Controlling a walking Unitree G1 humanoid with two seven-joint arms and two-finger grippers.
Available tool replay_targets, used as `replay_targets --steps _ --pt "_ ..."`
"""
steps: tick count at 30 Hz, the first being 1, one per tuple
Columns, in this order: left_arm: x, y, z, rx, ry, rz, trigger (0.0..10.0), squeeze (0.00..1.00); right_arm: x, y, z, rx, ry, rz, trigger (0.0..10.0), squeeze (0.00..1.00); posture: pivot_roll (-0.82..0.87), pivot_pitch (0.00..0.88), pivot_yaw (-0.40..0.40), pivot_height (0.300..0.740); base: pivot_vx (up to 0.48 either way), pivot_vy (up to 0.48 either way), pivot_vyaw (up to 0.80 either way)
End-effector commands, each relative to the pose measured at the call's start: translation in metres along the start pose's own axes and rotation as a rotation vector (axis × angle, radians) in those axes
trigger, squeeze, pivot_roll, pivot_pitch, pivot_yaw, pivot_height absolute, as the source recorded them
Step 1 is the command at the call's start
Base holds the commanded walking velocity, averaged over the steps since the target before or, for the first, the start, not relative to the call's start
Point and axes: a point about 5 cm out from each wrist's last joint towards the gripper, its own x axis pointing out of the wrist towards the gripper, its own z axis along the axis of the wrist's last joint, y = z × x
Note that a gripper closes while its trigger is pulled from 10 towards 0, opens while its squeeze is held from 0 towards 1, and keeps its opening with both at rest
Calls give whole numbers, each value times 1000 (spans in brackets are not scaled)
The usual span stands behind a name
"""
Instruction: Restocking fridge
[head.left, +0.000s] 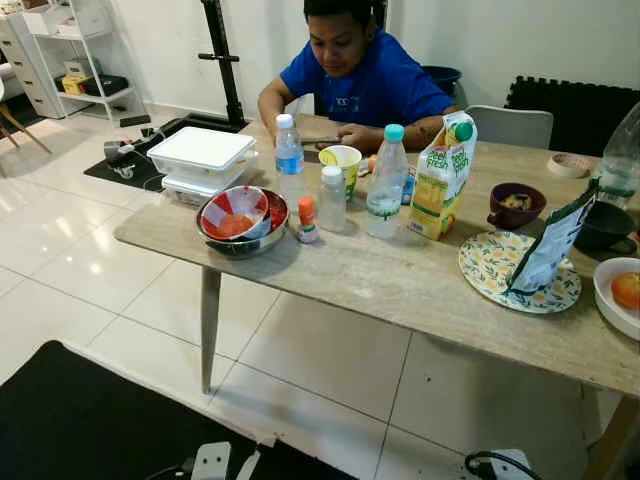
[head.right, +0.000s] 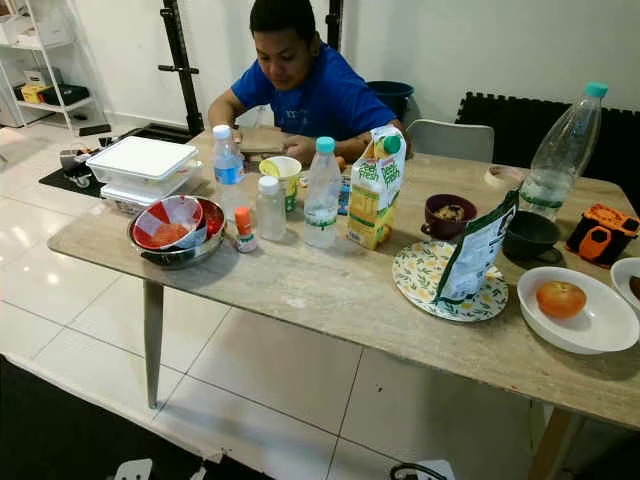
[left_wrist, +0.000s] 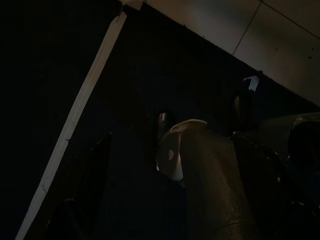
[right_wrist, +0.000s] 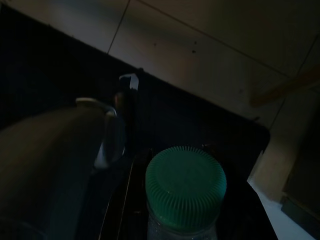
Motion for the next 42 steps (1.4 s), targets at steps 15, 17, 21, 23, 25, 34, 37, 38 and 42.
replay_targets --steps 15,17,21,23,25,34,37,38,42 --pt "-2 7 -6 41 25 25 10000 0 -1 2 -5 -21 29 11 10000 0 -25 29 -8 740 -51 0 0" --pt "-2 7 -6 45 28 27 10000 0 -1 2 -7 -20 32 12 10000 0 -25 30 -7 740 -266 0 0" --pt "-2 7 -6 49 30 28 10000 0 -1 2 -9 -22 38 11 10000 0 -25 42 -3 740 -289 0 0" --pt "-2 7 -7 50 31 28 10000 0 -1 2 -9 -22 39 11 10000 0 -25 44 -2 740 -292 0 0" --pt "-3 7 -8 53 35 28 10000 0 -1 3 -11 -23 44 12 10000 0 -21 45 0 740 -291 0 0" --pt "-2 7 -7 60 36 30 10000 0 -1 3 -9 -29 44 14 10000 0 -16 37 -3 740 -303 0 0" --pt "-2 6 -8 60 37 31 10000 0 -1 3 -9 -25 44 13 10000 0 -14 36 -4 740 -311 0 0" --pt "-2 6 -8 59 38 31 10000 0 -1 3 -9 -24 44 12 10000 0 -14 36 -4 740 -311 0 0" --pt "-2 6 -9 59 40 30 10000 0 -1 3 -10 -23 48 12 10000 0 -18 36 -4 740 -311 0 0"
